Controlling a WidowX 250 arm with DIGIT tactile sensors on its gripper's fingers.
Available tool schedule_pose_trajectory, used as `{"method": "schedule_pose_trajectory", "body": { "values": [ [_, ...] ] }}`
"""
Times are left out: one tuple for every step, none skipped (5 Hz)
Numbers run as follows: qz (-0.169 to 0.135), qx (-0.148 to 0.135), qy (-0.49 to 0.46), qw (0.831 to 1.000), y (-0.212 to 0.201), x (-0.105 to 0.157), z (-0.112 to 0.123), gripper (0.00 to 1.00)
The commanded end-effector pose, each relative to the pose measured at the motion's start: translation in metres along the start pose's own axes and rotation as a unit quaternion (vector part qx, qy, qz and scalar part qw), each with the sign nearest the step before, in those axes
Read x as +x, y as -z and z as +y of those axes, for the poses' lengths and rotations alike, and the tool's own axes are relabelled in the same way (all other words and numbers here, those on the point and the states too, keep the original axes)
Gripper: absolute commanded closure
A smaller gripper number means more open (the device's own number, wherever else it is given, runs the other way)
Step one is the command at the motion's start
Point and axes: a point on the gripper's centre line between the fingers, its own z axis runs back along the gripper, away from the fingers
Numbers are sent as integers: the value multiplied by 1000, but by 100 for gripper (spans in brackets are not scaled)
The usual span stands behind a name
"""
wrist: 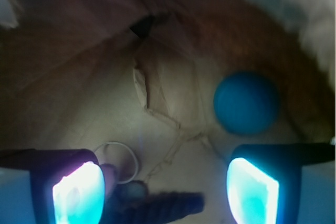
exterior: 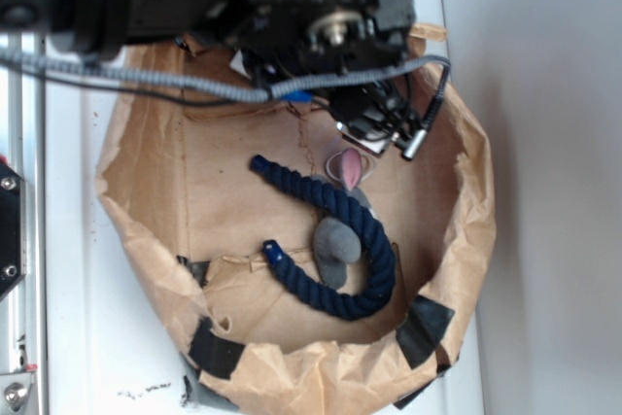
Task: Grab the blue ball.
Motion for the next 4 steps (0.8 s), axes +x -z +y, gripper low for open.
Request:
{"method": "schedule_pose_trajectory", "body": {
  "values": [
    [-22,-18,-10,1000,-16,11,9,0],
    [-22,-18,-10,1000,-16,11,9,0],
    [-22,-18,-10,1000,-16,11,9,0],
    [-20,3,-82,996,-4,17,10,0]
  ]
}}
